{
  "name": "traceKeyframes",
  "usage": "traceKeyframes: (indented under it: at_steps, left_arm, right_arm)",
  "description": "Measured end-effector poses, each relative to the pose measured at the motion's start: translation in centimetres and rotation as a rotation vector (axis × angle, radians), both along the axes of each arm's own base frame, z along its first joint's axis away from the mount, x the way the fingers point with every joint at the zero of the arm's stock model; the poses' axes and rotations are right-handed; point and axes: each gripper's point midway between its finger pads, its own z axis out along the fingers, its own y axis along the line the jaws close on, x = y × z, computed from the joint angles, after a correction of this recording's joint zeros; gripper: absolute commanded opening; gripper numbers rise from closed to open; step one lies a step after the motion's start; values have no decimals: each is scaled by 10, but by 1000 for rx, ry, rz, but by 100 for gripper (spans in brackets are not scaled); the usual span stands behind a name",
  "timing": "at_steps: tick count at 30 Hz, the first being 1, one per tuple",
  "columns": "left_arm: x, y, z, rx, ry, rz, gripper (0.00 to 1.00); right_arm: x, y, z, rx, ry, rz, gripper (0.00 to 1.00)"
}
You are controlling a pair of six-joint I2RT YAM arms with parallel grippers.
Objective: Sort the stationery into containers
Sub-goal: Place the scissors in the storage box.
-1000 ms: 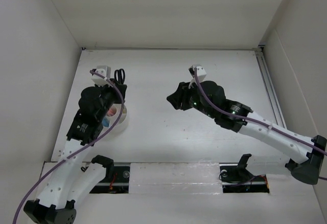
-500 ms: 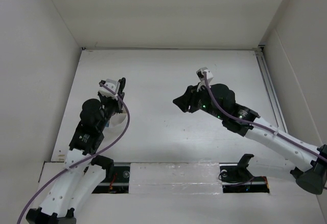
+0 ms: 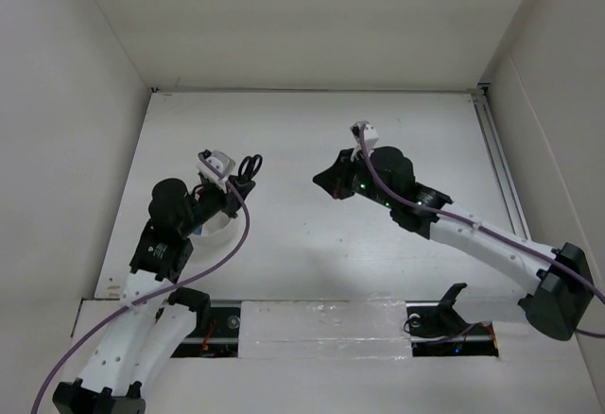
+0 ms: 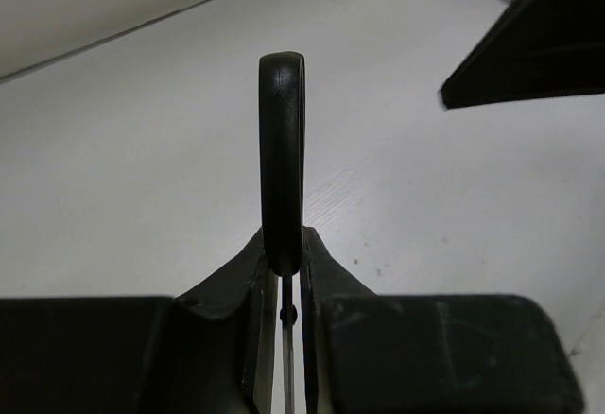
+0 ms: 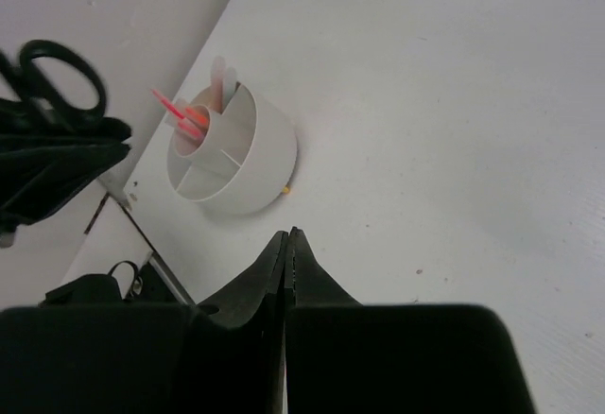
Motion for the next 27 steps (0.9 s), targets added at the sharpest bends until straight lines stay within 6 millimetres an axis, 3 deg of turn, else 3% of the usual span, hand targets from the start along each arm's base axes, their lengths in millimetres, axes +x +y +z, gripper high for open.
traceKeyframes:
  at_steps: [4,8,14,21,27]
  left_arm:
    - [-11,-13,10,-89,26,-65,0]
    - [-21,-24,16,-169,80,-123,0]
    - [-36,-35,22,-225,122,-200,0]
    - [-58,-37,43,-261,59,-262,0]
    - [-57,-42,38,-256,86,-281,0]
  right_arm:
    - [6,15,-20,-11,44,-5,0]
    - [2,26,-19,11,45,-1,0]
    - [-5,43,-3,48,9,-5,0]
    - [4,50,12,68,-14,-38,0]
    - [-4,73,40,108,-40,-23,0]
